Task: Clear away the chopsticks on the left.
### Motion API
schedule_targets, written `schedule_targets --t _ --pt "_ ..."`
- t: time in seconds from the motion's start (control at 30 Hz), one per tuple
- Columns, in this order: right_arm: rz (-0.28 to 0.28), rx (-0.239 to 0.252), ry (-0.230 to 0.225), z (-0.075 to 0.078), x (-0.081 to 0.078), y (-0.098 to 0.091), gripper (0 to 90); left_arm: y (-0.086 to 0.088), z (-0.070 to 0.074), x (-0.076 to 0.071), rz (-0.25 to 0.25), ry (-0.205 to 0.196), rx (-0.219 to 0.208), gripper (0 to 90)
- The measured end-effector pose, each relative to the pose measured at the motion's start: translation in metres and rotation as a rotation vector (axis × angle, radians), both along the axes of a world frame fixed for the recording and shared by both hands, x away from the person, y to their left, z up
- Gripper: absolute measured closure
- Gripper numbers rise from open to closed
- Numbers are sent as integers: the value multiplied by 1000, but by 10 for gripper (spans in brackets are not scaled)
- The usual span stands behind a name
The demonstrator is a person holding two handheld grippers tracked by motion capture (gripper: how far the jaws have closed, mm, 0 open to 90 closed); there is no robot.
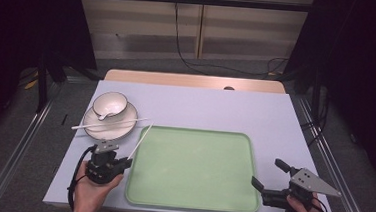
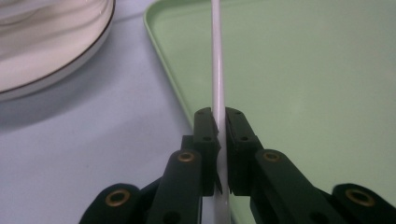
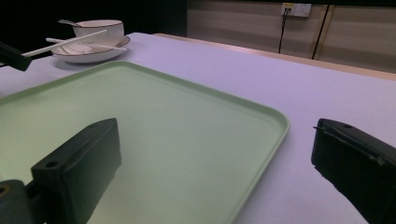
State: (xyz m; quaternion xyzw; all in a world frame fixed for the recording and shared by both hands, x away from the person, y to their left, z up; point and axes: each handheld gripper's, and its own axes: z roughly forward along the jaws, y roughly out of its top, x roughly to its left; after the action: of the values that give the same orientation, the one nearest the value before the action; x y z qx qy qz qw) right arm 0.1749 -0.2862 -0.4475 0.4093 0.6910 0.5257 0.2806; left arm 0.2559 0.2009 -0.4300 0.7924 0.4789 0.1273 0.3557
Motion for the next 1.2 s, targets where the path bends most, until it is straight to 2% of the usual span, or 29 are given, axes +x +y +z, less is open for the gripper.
schedule_targets --t 0.03,0.13,0.3,0.37,0.47,0.63,0.73,0.87,1.0,1.07,1.13,1.2 --pt "1 -1 -1 0 0 0 11 -2 -1 3 8 11 -23 847" --pt "1 1 0 0 0 0 11 -7 -4 11 14 27 -34 846" --pt "9 -5 1 0 0 1 11 -11 -9 17 1 52 -41 846" --pt "10 -8 -2 0 0 1 11 -12 -9 17 4 51 -45 846" --pt "9 -4 1 0 0 2 11 -15 -12 23 0 81 -18 846" --pt "7 -4 -6 0 0 2 10 -23 -16 30 33 97 -15 846" --pt "8 -1 -7 0 0 2 10 -29 -18 34 56 124 -29 846" --pt "8 1 -7 0 0 2 11 -36 -19 35 57 147 -53 845" --pt "13 2 -8 0 0 2 10 -40 -24 34 56 148 -22 845" --pt "14 2 -5 0 0 2 11 -42 -28 34 57 153 -20 844" --pt "16 -1 -7 0 0 3 10 -44 -31 33 45 158 3 844" --pt "25 -4 -11 0 -1 3 9 -45 -32 33 49 148 0 844"
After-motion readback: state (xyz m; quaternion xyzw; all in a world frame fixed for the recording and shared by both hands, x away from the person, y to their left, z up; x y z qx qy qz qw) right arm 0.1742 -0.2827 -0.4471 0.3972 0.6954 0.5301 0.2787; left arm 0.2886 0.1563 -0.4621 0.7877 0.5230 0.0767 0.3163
